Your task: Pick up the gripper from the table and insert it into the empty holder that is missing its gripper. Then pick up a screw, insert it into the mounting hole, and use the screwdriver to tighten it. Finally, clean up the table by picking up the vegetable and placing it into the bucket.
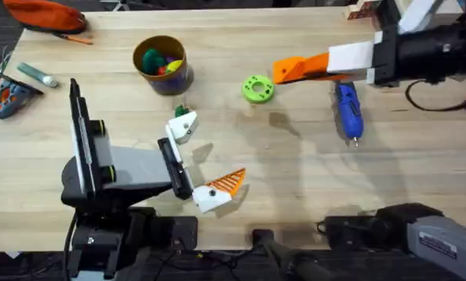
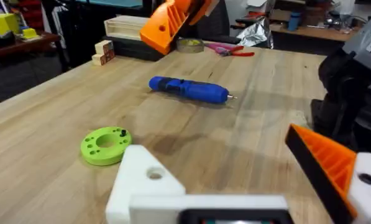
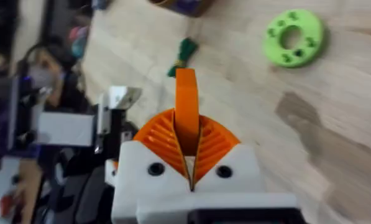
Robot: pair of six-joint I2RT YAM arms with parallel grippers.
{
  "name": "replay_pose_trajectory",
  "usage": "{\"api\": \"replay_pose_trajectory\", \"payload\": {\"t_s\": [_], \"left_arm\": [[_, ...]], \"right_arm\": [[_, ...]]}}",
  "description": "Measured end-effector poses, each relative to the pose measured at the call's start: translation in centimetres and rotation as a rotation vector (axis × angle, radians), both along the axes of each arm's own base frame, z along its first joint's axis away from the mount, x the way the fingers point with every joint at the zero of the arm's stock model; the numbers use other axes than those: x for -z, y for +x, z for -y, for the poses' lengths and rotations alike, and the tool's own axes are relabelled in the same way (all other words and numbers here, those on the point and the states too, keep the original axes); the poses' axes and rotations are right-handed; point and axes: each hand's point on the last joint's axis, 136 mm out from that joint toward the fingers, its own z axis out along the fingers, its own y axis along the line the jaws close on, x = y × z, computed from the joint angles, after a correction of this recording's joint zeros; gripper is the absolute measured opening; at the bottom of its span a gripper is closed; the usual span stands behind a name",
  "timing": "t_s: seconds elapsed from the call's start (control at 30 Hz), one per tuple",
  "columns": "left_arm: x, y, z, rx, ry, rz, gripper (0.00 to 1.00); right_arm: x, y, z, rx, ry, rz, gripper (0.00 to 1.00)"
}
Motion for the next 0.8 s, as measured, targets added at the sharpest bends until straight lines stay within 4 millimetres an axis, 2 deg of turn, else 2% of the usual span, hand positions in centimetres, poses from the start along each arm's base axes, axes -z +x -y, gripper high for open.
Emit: {"api": "replay_pose_trajectory", "payload": {"t_s": [0.2,0.47,0.63,0.8], "left_arm": [[0.0,0.0,0.0,0.0,0.0,0.0,0.985],[0.0,0.0,0.0,0.0,0.0,0.0,0.986],[0.0,0.0,0.0,0.0,0.0,0.0,0.985],[0.0,0.0,0.0,0.0,0.0,0.0,0.985]], "right_arm": [[-0.6,-0.9,-2.5,-0.212,0.168,-0.001,0.004],[-1.2,-1.3,-4.3,-0.392,0.402,-0.03,0.004],[-0.4,-1.5,-4.9,-0.44,0.482,-0.083,0.004],[0.7,-1.8,-6.6,-0.519,0.538,-0.102,0.004]]}}
